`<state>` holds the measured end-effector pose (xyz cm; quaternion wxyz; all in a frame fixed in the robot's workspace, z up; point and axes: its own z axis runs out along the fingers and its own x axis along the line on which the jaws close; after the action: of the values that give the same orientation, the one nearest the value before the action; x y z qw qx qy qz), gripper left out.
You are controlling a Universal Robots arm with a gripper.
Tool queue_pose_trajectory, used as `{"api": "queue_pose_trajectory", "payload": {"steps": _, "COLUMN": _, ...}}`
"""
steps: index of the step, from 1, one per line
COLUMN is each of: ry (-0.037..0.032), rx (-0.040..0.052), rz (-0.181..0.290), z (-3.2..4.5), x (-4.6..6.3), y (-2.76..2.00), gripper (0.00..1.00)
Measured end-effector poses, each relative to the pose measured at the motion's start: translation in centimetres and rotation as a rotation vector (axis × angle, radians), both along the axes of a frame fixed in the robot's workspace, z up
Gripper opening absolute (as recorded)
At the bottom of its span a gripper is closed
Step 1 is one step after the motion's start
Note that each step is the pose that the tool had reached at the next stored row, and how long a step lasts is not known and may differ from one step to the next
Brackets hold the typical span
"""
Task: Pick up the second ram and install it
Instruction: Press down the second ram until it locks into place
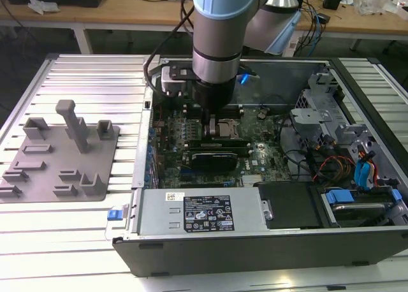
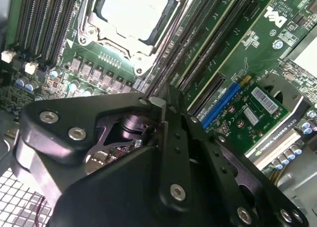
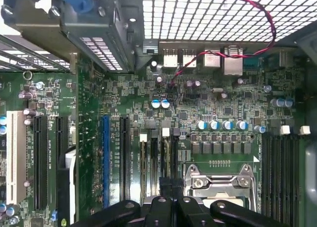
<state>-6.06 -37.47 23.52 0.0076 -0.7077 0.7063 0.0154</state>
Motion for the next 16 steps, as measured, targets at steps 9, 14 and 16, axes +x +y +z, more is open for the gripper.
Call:
{"api": "queue_pose_trajectory", "payload": {"steps": 9, "ry": 0.0002, "rx": 0.0, "rz": 0.0, "z": -0.56, "x": -0.03, "y": 0.0, "gripper": 0.08}}
{"api": "queue_pose_trajectory", "payload": {"steps": 14, "ry": -0.0001, "rx": 0.0002, "rz": 0.0, "z": -0.68, "x": -0.03, "y": 0.0, "gripper": 0.08}}
{"api": "queue_pose_trajectory", "payload": {"steps": 16, "ry": 0.0, "rx": -0.0002, "rz": 0.0, "z": -0.68, "x": -0.03, "y": 0.0, "gripper": 0.08}}
